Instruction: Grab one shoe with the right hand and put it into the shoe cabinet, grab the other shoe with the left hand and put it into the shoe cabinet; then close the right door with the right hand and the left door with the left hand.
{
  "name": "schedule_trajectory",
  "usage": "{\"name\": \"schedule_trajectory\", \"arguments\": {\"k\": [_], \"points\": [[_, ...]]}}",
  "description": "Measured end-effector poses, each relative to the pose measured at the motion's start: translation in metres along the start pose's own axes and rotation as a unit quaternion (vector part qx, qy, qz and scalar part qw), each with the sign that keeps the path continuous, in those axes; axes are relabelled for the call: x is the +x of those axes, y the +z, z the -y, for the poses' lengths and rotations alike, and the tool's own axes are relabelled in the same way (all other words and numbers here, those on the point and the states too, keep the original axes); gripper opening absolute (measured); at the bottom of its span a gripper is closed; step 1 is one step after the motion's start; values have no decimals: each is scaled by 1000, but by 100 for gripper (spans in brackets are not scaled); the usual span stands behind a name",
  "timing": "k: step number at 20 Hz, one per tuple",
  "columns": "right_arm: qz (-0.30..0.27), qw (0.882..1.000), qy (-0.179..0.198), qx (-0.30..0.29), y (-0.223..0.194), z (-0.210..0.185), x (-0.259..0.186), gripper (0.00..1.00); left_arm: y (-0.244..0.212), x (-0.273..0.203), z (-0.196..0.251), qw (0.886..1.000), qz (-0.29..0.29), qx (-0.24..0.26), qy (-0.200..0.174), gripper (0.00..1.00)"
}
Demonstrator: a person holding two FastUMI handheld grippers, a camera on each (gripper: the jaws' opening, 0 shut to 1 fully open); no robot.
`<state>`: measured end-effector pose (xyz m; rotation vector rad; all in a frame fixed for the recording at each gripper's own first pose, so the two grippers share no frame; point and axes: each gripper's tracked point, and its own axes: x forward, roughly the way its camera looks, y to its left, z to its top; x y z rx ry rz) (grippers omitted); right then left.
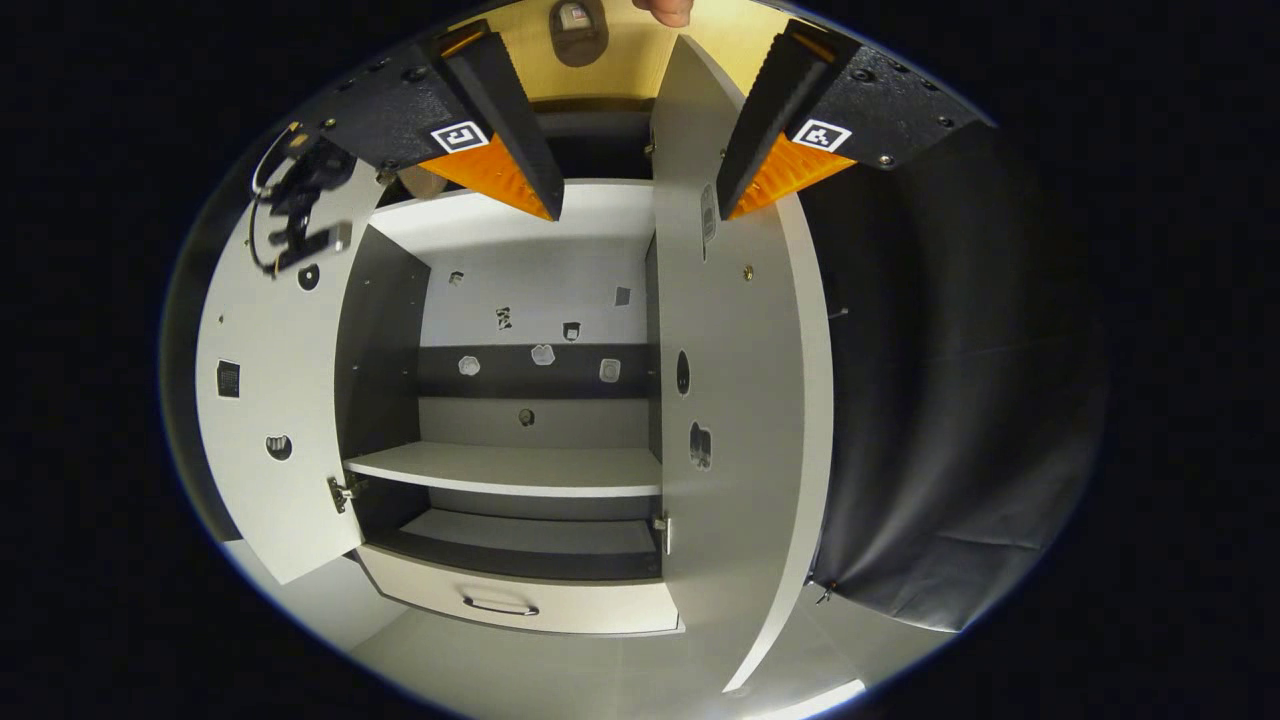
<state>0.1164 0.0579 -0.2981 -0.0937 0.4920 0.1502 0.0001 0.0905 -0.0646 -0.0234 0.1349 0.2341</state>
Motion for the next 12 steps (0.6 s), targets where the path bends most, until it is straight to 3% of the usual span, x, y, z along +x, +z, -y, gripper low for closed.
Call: {"name": "schedule_trajectory", "arguments": {"k": [1,6,12], "points": [[11,1000,-2,-6,17,3,9,6,0,0,1,1000,1,-1,-2,95],[44,998,-10,-33,88,17,59,6,-1,3,2,1000,0,1,1,95],[34,999,-18,-38,120,26,135,6,-1,7,2,1000,-2,2,10,95]]}}
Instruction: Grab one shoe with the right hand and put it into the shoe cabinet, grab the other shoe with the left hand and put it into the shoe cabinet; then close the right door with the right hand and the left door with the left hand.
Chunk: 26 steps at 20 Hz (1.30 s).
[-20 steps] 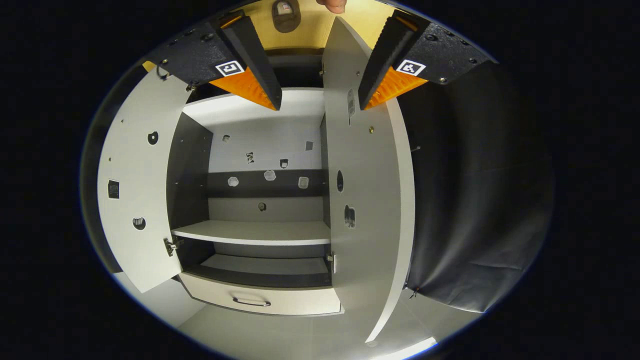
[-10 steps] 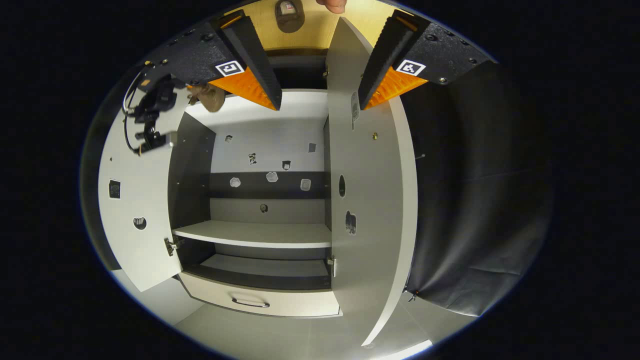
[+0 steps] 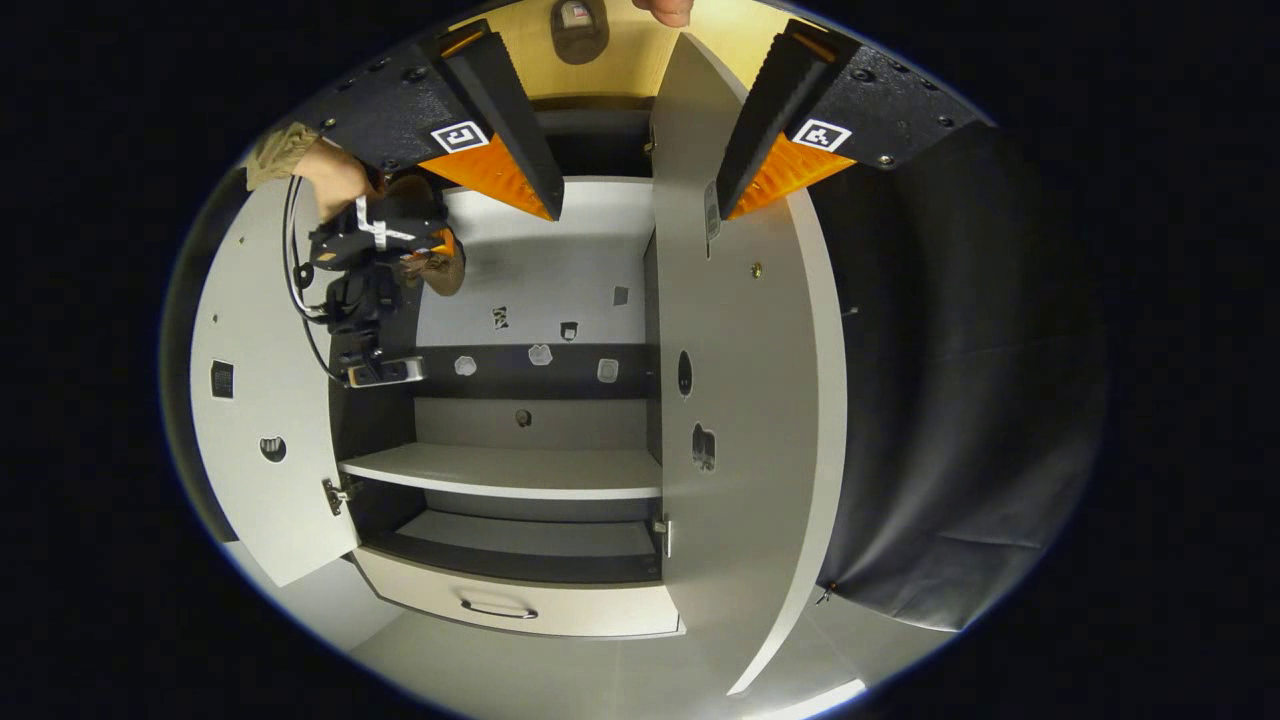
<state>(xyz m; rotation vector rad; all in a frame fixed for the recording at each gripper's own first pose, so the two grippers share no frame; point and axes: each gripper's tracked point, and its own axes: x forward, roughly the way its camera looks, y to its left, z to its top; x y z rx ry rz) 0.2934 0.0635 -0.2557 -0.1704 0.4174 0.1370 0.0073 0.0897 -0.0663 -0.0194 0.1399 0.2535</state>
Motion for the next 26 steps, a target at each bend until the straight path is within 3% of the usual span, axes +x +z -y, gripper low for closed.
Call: {"name": "schedule_trajectory", "arguments": {"k": [5,11,15,18,20,26], "points": [[-27,1000,-3,2,-7,-1,38,6,0,6,1,1000,-2,2,9,95],[-50,999,2,21,-20,3,41,6,0,14,3,1000,-3,0,10,94],[-60,998,18,28,-24,-5,43,17,1,18,4,1000,-3,-1,6,95],[-62,997,25,27,-25,-11,38,46,0,19,5,1000,-4,-2,3,95],[-63,998,21,11,-25,-10,32,56,0,18,6,1000,-4,-1,0,95],[-30,999,15,-12,-4,-7,-14,56,-16,20,14,1000,-16,-4,-16,95]]}}
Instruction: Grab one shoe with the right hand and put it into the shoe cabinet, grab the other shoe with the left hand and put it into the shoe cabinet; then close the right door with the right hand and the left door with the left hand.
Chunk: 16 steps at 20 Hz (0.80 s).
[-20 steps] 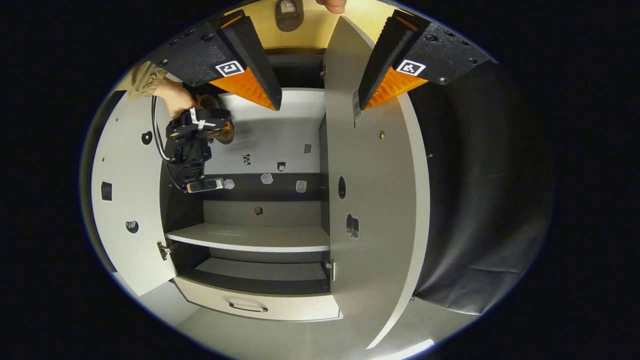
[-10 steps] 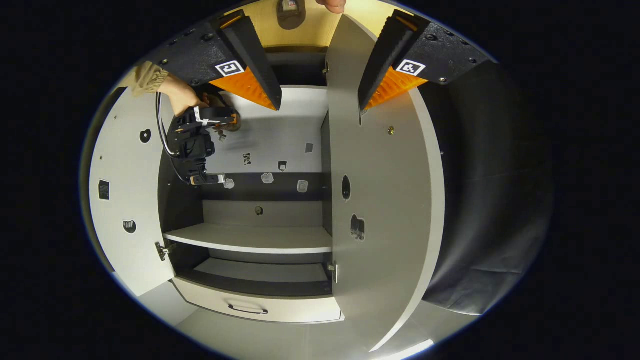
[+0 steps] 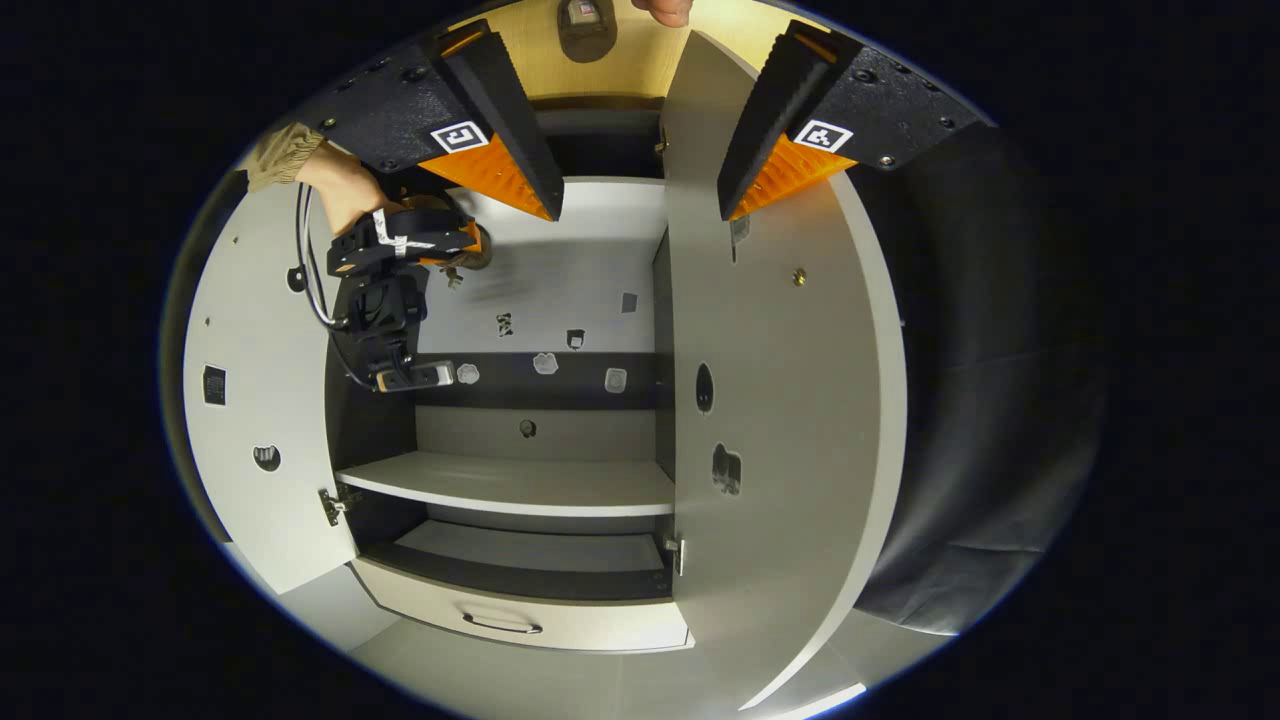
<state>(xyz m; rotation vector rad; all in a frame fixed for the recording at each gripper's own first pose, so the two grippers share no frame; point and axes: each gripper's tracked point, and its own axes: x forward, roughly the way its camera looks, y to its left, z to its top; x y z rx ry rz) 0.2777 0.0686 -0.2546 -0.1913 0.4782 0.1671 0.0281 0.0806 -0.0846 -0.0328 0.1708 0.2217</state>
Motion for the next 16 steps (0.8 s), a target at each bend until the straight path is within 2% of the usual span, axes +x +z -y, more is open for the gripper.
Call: {"name": "schedule_trajectory", "arguments": {"k": [4,8,9,11,12,15,16], "points": [[42,999,0,12,29,3,-48,56,-34,7,15,999,-30,9,-14,95],[87,996,-3,26,58,10,-99,56,-110,17,30,994,-103,10,-34,94],[96,995,-4,31,64,12,-112,56,-133,18,35,991,-127,5,-40,96],[117,992,-5,42,77,17,-138,56,-183,19,40,983,-176,3,-50,96],[125,991,-6,46,83,21,-151,53,-209,20,42,978,-200,6,-55,96],[150,987,-15,47,98,34,-184,56,-290,17,43,960,-274,29,-56,96],[158,986,-20,47,103,40,-193,53,-315,14,41,953,-296,36,-57,96]]}}
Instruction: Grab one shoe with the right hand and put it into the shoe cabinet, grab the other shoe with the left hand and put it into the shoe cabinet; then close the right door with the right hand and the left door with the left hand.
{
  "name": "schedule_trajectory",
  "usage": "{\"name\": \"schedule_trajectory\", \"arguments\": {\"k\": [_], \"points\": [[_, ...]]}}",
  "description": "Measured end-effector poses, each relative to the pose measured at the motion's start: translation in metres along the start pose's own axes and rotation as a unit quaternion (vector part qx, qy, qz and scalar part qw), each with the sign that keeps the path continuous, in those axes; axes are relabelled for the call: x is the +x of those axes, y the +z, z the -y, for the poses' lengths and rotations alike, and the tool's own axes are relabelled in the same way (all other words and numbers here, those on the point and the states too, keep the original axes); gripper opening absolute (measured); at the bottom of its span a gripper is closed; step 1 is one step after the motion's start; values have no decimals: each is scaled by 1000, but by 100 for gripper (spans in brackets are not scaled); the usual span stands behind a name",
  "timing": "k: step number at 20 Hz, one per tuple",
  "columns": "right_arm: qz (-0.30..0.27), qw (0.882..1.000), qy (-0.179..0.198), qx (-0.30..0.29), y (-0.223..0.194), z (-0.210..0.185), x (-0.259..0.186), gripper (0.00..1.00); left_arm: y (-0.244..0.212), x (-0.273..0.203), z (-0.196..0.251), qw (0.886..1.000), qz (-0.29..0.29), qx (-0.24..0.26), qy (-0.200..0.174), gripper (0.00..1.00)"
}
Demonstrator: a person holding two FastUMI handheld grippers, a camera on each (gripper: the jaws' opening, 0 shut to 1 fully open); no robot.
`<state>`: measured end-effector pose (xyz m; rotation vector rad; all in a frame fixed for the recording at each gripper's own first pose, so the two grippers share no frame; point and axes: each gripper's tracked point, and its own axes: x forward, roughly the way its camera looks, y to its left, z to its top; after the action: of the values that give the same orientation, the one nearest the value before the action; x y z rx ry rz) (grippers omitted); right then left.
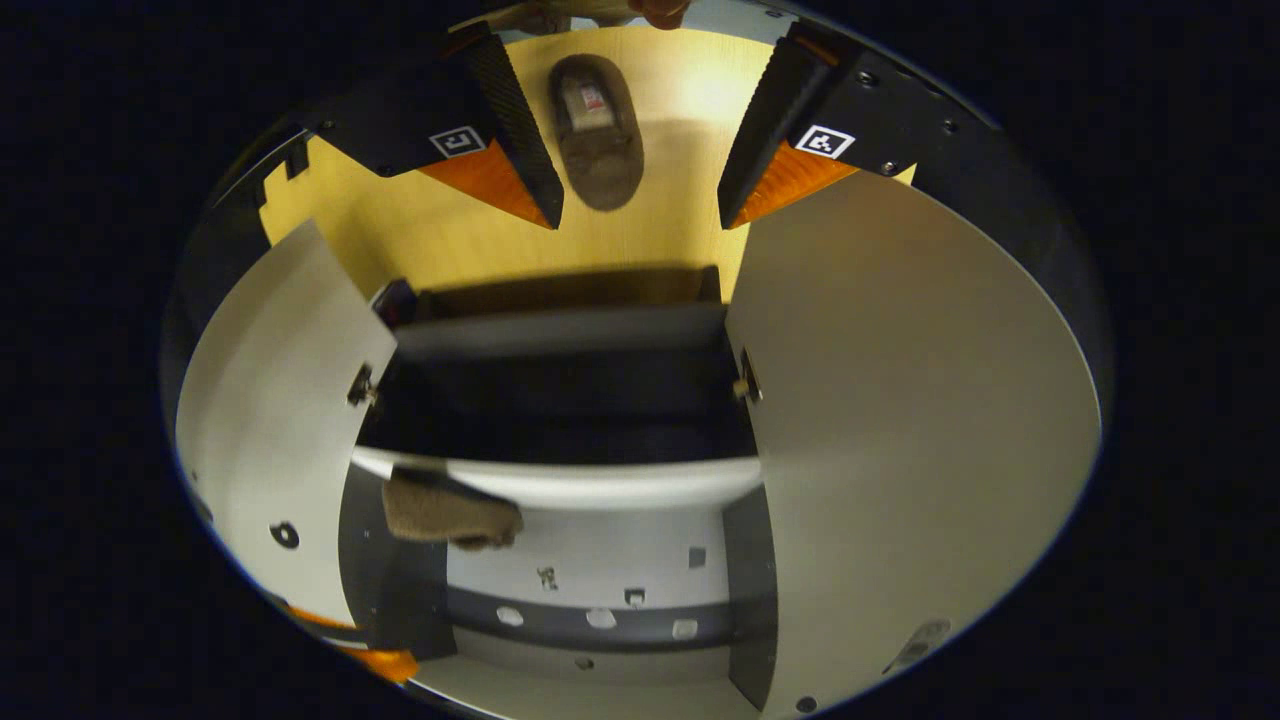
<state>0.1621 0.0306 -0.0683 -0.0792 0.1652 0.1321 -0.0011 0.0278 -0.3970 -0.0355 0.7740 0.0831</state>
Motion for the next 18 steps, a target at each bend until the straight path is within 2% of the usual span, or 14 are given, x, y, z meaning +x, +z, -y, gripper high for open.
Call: {"name": "schedule_trajectory", "arguments": {"k": [4,7,9,15,18], "points": [[24,999,-24,-2,22,16,-21,56,-60,38,-11,995,-94,5,-14,96],[26,999,-37,-1,29,30,-35,55,-56,39,-13,989,-147,0,-23,96],[29,999,-42,1,33,36,-43,58,-58,43,-13,986,-164,-2,-23,97],[40,998,-42,-3,43,40,-61,55,-73,60,-12,981,-190,-33,-35,96],[39,998,-42,-7,43,40,-65,56,-77,74,-6,979,-192,-54,-42,89]]}}
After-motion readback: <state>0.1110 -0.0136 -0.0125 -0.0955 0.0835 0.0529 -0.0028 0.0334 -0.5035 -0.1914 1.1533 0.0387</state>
